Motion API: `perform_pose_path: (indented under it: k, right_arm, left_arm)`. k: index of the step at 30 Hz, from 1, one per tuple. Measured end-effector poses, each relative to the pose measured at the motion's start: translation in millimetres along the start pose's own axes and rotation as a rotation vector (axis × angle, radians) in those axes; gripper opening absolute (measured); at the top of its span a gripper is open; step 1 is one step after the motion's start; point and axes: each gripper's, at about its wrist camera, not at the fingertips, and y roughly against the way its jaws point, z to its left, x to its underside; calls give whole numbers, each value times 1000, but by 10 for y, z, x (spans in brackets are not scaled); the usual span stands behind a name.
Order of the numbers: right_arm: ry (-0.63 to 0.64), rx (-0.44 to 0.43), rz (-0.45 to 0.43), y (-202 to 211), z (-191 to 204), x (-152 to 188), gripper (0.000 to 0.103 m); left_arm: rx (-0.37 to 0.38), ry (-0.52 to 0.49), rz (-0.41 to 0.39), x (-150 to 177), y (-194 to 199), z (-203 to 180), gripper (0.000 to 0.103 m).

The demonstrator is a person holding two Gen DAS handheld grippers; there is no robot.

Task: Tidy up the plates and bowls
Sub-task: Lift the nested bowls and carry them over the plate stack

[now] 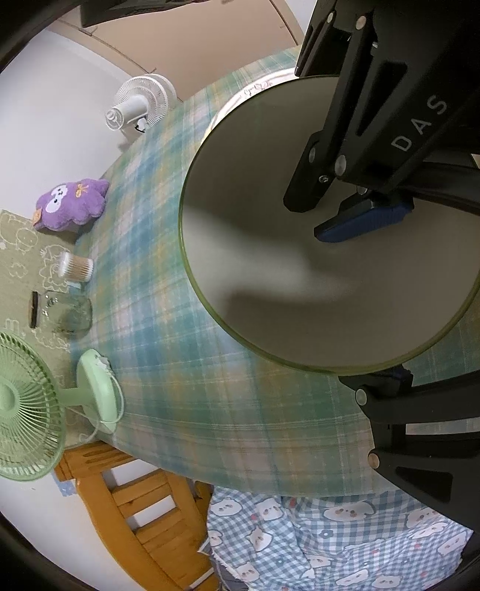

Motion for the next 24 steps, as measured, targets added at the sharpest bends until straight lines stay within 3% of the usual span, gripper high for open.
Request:
perform_pose_path:
  k: [24]
  right_arm:
    - [75,-51,-64,525,-862,-321,39]
  left_arm:
    - [-58,40,-88,-332,246,-923,57]
